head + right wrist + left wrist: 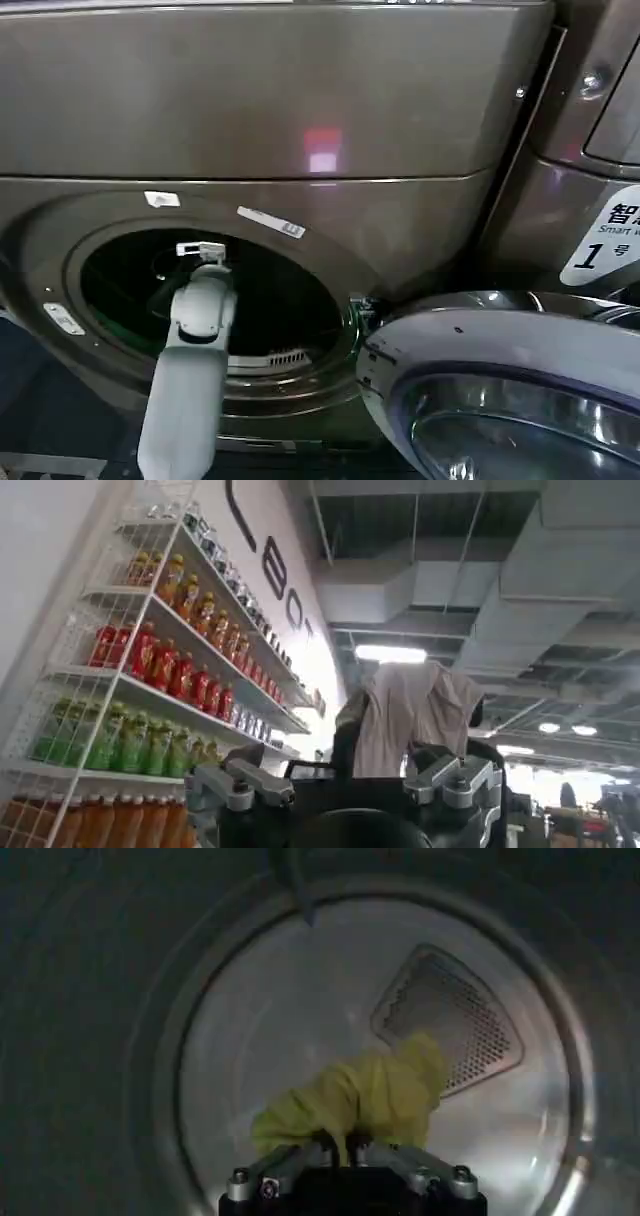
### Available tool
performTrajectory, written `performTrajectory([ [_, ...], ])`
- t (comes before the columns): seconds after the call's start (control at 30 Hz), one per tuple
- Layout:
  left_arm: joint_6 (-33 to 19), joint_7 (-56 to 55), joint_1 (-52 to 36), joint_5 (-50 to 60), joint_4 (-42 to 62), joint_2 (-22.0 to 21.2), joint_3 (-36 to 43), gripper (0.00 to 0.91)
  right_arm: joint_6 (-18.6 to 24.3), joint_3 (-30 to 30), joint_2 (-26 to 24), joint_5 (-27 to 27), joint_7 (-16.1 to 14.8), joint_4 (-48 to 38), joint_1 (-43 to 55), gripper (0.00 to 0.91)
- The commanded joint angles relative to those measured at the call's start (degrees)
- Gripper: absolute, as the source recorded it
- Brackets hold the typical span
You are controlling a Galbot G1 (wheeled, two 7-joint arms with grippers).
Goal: Grasp the clothes from the dryer.
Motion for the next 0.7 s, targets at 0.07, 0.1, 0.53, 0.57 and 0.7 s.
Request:
performTrajectory([
  [0.07, 1.9, -6.46, 0.63, -6.26, -1.18, -1.14, 0.2, 0.0, -1.74, 0.39, 0.36, 0.6, 0.7, 0.37, 0.3, 0.907],
  [0.1, 2.05, -6.27, 0.74, -6.27, -1.35, -1.08, 0.24, 0.0, -2.33, 0.63, 0.39, 1.04, 1.29, 0.6, 0.31, 0.907],
  [0.53, 2.14, -5.36, 0.85, -6.16, -1.07, -0.47, 0.31, 0.0, -4.48, 2.11, -0.14, 1.68, 1.84, 1.08, 0.25, 0.907],
  [0.57, 2.07, -5.33, 0.85, -6.19, -0.96, -0.37, 0.32, 0.0, -4.53, 2.1, -0.09, 1.65, 1.86, 1.17, 0.28, 0.907],
  [0.7, 2.05, -5.05, 0.85, -6.22, -0.87, -0.38, 0.34, 0.0, -5.18, 2.32, -0.09, 1.12, 1.68, 1.29, 0.25, 0.907],
])
